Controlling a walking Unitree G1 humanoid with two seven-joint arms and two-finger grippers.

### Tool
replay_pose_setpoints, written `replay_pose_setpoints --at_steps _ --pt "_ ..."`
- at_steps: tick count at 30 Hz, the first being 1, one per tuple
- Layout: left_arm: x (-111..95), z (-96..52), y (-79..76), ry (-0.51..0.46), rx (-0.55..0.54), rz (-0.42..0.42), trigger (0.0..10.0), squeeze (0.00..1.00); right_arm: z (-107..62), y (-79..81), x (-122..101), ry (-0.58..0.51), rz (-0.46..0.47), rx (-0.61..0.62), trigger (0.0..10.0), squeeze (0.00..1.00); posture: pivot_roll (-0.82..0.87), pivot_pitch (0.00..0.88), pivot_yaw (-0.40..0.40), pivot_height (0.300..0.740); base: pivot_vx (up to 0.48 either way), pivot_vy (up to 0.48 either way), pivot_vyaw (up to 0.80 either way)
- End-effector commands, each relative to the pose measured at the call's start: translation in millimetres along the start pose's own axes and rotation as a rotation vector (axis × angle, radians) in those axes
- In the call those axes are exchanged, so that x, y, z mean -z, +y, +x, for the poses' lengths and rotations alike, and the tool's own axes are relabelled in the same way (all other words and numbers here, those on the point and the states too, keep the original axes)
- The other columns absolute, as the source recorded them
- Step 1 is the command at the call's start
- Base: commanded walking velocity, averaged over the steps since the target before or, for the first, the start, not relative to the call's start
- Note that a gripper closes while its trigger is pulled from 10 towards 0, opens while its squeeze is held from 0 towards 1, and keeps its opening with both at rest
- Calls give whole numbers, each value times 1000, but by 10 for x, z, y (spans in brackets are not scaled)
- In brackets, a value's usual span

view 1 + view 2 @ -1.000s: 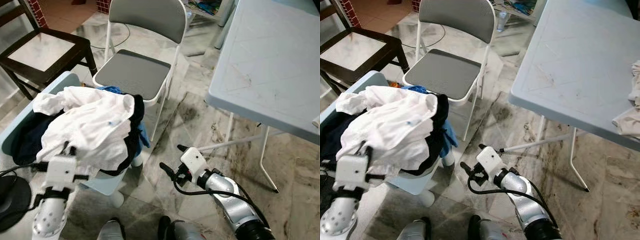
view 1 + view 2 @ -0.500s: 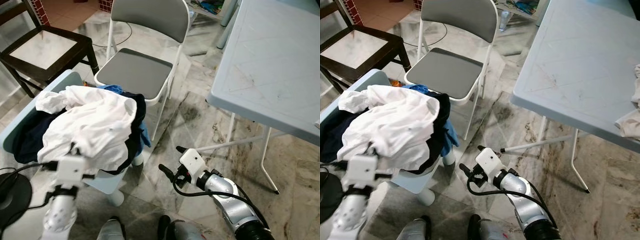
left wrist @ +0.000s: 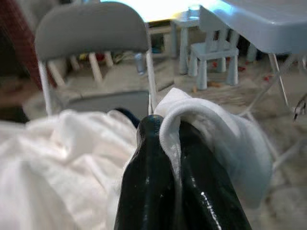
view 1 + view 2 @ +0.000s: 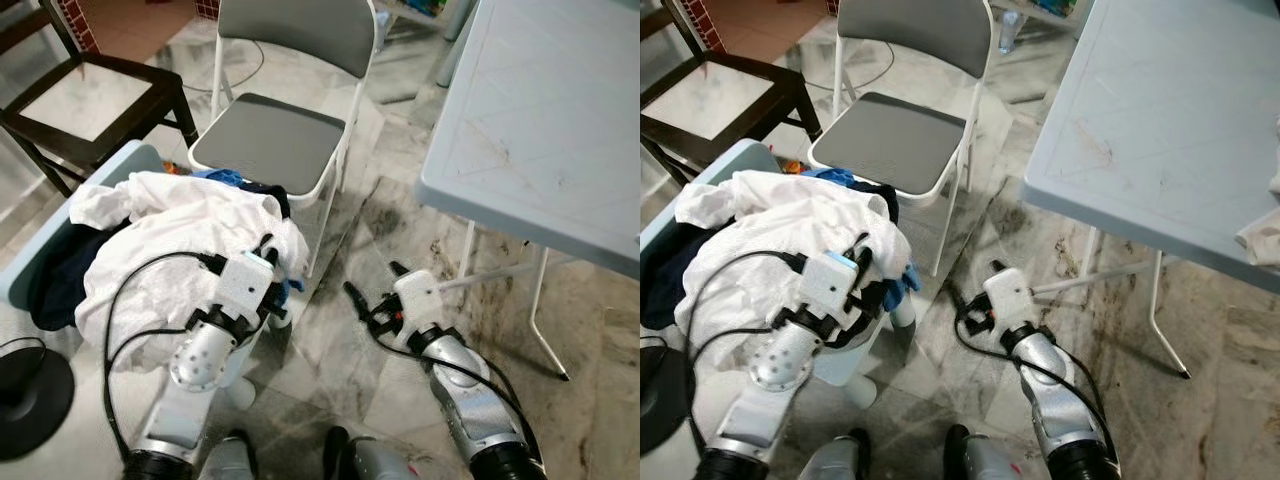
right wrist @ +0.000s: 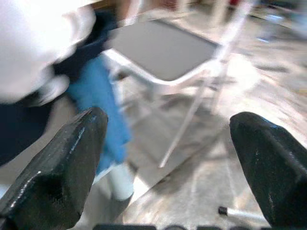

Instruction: Hang hanger

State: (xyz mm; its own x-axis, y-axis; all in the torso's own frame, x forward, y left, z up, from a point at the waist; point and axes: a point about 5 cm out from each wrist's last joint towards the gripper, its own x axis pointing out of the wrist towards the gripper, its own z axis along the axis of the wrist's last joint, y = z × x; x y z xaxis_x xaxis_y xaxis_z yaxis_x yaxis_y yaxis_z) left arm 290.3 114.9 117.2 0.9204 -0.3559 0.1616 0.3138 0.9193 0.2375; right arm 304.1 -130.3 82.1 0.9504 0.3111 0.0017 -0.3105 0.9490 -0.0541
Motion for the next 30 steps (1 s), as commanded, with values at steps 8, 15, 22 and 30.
replay_pose_setpoints --at_steps 8,15,22,30 --pt "-15 158 185 -9 -35 -2 0 0 -160 -288 136 60 70 207 10000 0 112 201 -9 740 0 0 0" --pt "7 227 248 16 -53 -21 10000 0 -128 -289 25 5 110 270 10000 0 102 195 5 740 0 0 0" --pt "46 176 303 20 -102 -56 10000 0 -203 -341 -77 -42 115 341 10000 0 105 196 -7 740 0 0 0" --pt "81 146 200 28 -70 -101 10000 0 -246 -416 -133 -49 99 370 10000 0 116 197 -13 740 0 0 -372"
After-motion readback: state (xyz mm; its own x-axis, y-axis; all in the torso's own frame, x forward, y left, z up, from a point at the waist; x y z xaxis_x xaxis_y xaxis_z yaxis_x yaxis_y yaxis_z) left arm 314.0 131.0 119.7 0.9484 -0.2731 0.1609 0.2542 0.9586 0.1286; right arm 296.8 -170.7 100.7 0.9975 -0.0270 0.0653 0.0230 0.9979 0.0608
